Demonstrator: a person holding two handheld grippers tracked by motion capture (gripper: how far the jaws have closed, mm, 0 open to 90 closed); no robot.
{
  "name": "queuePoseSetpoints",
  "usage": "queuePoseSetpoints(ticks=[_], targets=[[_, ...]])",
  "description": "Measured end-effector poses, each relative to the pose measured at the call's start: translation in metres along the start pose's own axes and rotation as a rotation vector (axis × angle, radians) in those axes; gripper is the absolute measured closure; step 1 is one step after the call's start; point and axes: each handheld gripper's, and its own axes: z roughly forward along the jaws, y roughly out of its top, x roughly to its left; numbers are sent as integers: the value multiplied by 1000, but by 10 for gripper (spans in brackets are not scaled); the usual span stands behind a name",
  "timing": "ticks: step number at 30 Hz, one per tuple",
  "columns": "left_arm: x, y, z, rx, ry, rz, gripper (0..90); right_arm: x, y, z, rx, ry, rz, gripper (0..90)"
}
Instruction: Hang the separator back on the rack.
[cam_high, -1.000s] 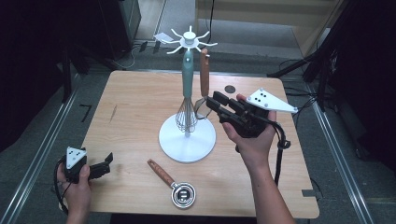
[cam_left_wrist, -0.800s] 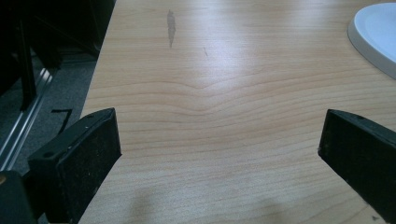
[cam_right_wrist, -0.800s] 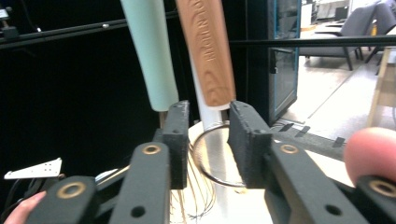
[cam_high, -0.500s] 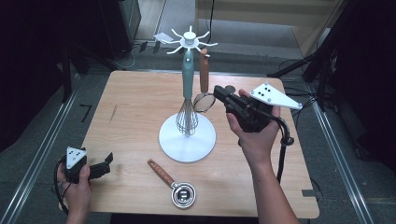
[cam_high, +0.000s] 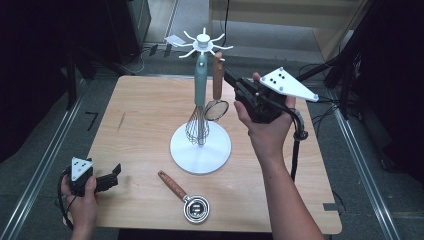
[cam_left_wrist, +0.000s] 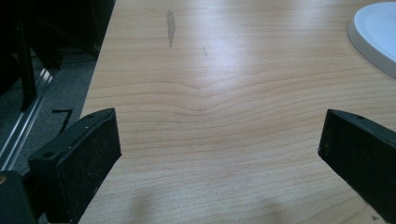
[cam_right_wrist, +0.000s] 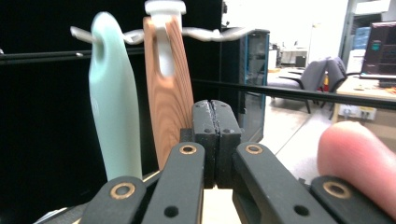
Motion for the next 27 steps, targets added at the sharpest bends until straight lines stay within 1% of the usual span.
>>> queuePoseSetpoints(ticks=[2, 7, 9, 12, 14, 20, 22, 27], targets=[[0, 0, 0, -2, 2, -2, 0, 2, 5, 3, -13, -1, -6, 900], [0, 0, 0, -4, 3, -4, 0, 1, 11, 9, -29, -17, 5, 900], [0, 0, 0, -4, 3, -4, 0, 0, 11, 11, -32, -2, 13, 900], [1, 0, 0, -3, 1, -5, 0, 2, 10, 11, -35, 10, 8, 900], [0, 0, 0, -4, 2, -3, 0, 3, 8, 10, -35, 31, 13, 900], [0, 0, 0, -5, 3, -1, 0, 16, 6, 11, -16, 71, 7, 900], [0, 0, 0, -5, 3, 0, 0, 20, 6, 11, -8, 68, 3, 900], [0, 0, 0, -6, 1, 0, 0, 29, 3, 13, 4, 80, -21, 900]])
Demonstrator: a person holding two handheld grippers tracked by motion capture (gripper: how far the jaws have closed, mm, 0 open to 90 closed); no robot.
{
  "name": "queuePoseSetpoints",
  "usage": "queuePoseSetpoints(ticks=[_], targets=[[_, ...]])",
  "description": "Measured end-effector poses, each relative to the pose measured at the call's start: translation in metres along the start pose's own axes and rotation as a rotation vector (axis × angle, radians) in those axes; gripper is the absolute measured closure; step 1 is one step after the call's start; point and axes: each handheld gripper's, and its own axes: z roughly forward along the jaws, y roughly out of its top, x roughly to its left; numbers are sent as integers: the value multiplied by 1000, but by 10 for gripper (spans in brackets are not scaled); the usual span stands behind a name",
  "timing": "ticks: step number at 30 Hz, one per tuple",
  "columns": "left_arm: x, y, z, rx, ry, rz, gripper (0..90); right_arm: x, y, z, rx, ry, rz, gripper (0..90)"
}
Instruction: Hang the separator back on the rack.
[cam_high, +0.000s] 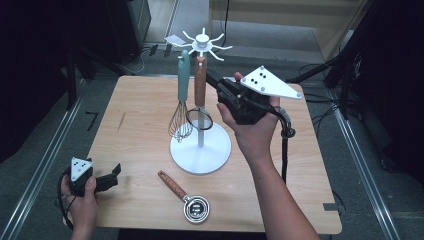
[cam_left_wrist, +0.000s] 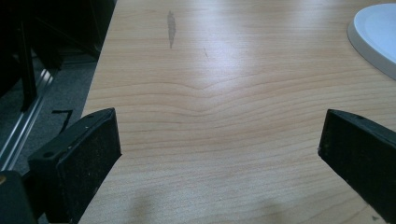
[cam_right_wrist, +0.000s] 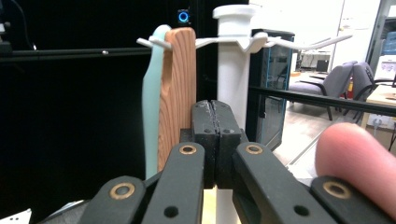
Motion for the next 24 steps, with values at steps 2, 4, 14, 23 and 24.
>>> queuePoseSetpoints(ticks=[2, 4, 14, 23, 24], targets=[[0, 0, 0, 0, -1, 0, 0, 0, -2, 0, 1, -5, -8, 900], [0, 0, 0, 0, -2, -1, 0, -1, -5, -2, 5, -20, -8, 900], [0, 0, 0, 0, 1, 0, 0, -33, -34, -24, 33, -115, 41, 900], [0, 0, 0, 2, -16, 1, 0, -51, -61, -45, 100, -176, 47, 900], [-1, 0, 0, 3, -18, 5, 0, -53, -64, -47, 111, -181, 64, 900]])
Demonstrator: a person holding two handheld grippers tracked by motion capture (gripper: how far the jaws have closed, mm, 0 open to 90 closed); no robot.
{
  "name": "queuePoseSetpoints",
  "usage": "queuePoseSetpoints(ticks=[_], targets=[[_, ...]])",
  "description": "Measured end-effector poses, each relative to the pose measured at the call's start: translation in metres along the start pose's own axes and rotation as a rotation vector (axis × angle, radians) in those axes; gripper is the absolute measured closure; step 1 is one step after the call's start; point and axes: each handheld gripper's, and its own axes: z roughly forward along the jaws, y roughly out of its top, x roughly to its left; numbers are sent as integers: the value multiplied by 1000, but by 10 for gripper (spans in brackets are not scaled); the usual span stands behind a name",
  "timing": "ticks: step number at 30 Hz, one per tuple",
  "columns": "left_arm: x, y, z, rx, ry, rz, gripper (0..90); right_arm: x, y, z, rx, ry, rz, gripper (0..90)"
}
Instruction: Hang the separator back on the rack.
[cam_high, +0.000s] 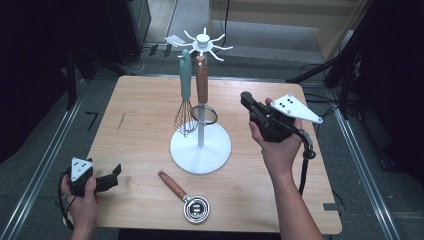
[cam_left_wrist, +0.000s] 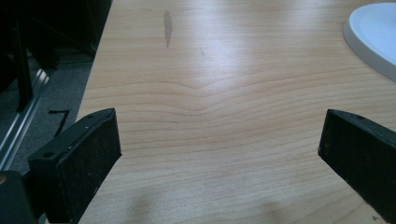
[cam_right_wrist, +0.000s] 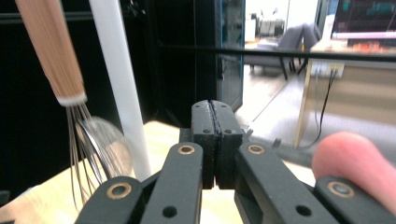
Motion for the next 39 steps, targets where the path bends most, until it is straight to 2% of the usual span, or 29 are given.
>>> queuePoseSetpoints(ticks=[1, 6, 9, 11, 12, 14, 17, 20, 22, 26, 28, 29, 32, 35, 39], targets=[[0, 0, 0, -1, -7, 1, 0, -2, -3, -2, 8, -1, 2, 885], [0, 0, 0, 4, -33, -2, 0, -7, -23, -10, 31, -63, -6, 741], [-2, -1, -1, 24, -17, 8, 0, -11, -37, -13, 63, -91, 5, 675], [-3, 0, -1, 30, -18, 2, 0, -15, -48, -16, 91, -67, 24, 665], [-4, 0, -2, 24, -35, -12, 0, -17, -53, -17, 107, -52, 27, 641], [-6, 2, -4, 23, -65, -21, 0, -18, -65, -19, 131, -55, 3, 670], [-15, 3, -7, 35, -95, -8, 0, -23, -82, -23, 150, -54, 1, 671], [-26, 4, -10, 47, -103, -5, 122, -28, -97, -26, 167, -51, -1, 665], [-34, 5, -12, 56, -134, 3, 188, -30, -106, -29, 186, -67, 0, 665], [-52, 0, -12, 83, -190, 4, 455, -31, -121, -36, 202, -56, 23, 637], [-62, -2, -11, 95, -238, 13, 629, -29, -126, -40, 219, -51, 15, 627], [-66, -2, -11, 104, -268, 18, 699, -28, -127, -41, 230, -64, 5, 631], [-80, -5, -9, 130, -362, 15, 893, -24, -134, -47, 206, -85, -6, 616], [-96, -9, -5, 174, -420, 48, 900, -21, -141, -49, 200, -97, -6, 583], [-109, -11, -4, 212, -472, 82, 900, -20, -150, -51, 212, -81, 14, 583]])
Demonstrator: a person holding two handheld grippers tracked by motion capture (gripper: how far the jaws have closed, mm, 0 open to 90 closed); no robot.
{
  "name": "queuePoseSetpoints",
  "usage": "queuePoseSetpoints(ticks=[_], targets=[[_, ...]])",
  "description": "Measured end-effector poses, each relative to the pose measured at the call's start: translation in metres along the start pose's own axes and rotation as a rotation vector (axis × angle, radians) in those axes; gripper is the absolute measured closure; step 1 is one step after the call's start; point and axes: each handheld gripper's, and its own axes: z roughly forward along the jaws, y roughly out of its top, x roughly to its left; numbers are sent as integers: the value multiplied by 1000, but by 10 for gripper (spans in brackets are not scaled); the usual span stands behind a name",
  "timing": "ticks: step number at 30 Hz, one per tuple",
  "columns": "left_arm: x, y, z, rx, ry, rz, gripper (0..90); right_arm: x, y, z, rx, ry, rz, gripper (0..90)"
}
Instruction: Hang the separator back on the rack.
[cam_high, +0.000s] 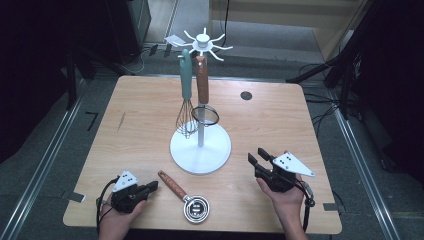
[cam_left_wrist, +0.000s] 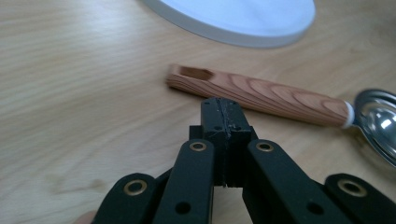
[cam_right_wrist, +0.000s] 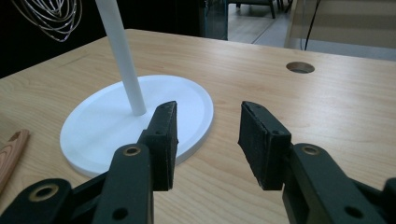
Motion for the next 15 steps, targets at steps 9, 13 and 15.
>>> queuePoseSetpoints(ticks=[9, 13, 15], targets=[[-35, 2, 16, 67, -91, 54, 900, 12, -9, -4, -37, 45, 54, 486], [-45, 2, 25, 77, -118, 55, 900, 17, -10, -1, -6, 60, 43, 497], [-48, 2, 29, 74, -134, 51, 900, 20, -11, 1, 5, 72, 46, 493]])
